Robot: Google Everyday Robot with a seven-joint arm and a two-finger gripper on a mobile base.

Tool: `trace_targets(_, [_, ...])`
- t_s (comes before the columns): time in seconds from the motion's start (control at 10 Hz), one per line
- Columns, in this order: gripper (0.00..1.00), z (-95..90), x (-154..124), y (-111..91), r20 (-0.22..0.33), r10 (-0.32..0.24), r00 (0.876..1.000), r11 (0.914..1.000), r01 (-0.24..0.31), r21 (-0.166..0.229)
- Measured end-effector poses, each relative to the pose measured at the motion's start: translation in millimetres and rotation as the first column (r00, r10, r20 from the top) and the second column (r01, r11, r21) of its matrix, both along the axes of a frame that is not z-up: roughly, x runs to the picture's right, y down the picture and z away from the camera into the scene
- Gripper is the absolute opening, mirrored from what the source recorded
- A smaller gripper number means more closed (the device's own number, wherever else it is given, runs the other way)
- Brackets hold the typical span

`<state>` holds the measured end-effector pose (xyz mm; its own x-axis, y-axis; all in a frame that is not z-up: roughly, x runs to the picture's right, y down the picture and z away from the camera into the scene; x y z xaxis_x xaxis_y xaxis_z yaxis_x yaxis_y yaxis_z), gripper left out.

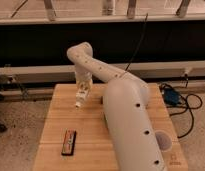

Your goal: Place the bottle in the ceramic bowl

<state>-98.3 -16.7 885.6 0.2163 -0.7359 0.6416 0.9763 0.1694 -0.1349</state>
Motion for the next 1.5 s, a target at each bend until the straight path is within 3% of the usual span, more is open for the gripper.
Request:
trace_targets(0.2, [0.00,-5.9,5.7,-3.1,0.000,0.014,1.000,0.9999,-0.014,-0.004])
trace_targets(0.4, [0.00,-16.4,29.9,-3.4,-0.009,0.020,1.000,0.9998,-0.020,-0.007])
trace_targets(0.7, [0.00,-27.8,29.4,0.2,0.001,0.032,0.999,0.9994,-0.032,-0.015])
trace_targets(1.5, [0.00,-47.8,94.5,21.2,-0.023,0.103,0.994,0.9939,-0.104,-0.035])
